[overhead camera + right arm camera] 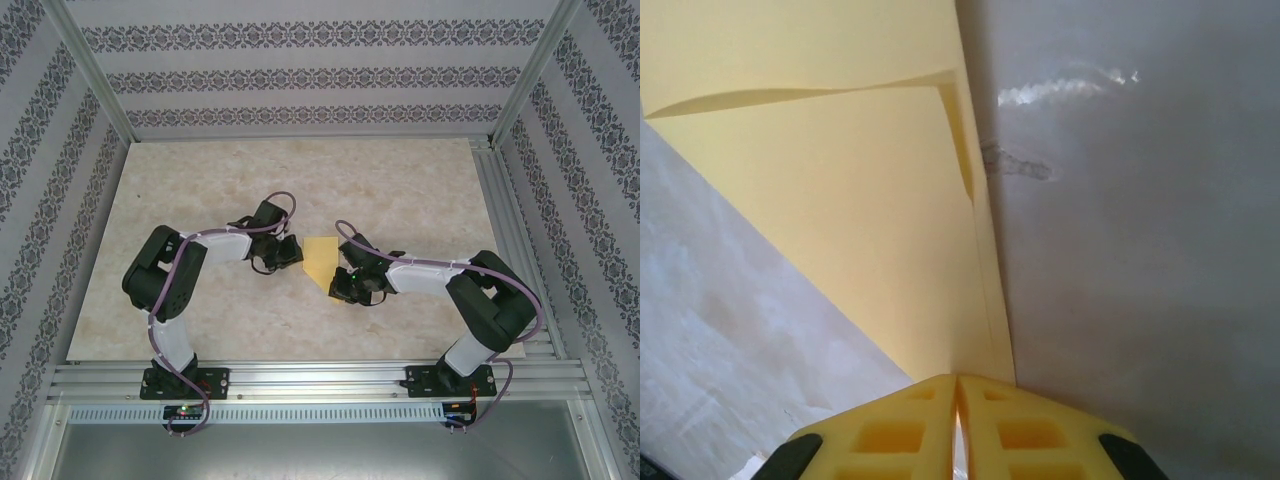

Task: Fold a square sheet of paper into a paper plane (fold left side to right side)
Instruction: Third fold the triangle at the center of the table, then fourth fold the wing at the center of the table.

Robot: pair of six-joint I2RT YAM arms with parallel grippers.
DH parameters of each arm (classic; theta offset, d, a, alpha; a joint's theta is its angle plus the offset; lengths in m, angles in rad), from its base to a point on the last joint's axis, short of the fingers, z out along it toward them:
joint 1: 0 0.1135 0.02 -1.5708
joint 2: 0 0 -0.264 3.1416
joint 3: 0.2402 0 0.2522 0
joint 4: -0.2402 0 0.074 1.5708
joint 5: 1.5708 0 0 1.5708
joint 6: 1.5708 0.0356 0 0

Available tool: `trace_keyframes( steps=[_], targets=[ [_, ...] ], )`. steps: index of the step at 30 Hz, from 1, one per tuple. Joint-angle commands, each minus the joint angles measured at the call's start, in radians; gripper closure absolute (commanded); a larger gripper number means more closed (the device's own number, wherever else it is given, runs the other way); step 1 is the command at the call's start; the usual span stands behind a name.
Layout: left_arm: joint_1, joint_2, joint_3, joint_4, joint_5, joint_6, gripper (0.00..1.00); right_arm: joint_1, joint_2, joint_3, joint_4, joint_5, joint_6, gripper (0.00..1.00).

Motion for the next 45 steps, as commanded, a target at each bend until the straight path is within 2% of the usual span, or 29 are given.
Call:
trace_keyframes(
  steps=[1,8,13,18,21,33,45],
  targets=[
    [0.072,-0.031,0.024,-0.086,-0.157,0.052,0.84,0.012,-0.019,-0.005,-0.116,0.048,-0.043,0.88],
    [0.093,-0.174,-0.002,-0.114,-0.139,0.054,0.69,-0.008,-0.145,0.099,-0.207,0.11,-0.172,0.77],
    [0.089,-0.267,-0.109,-0.02,-0.036,-0.025,0.59,-0.061,-0.209,0.112,-0.189,0.081,-0.264,0.66],
    [0.065,-0.29,-0.173,0.072,0.046,-0.101,0.56,-0.08,-0.137,0.131,-0.086,-0.006,-0.348,0.68],
    [0.039,-0.286,-0.184,0.08,0.047,-0.118,0.54,-0.078,-0.074,0.169,-0.067,-0.044,-0.37,0.7],
    [-0.034,-0.188,-0.184,0.141,0.054,-0.161,0.49,-0.104,0.067,0.186,-0.082,0.016,-0.413,0.71],
    [-0.066,-0.131,-0.132,0.142,0.049,-0.172,0.48,-0.11,0.092,0.187,-0.082,0.023,-0.422,0.71]
  ],
)
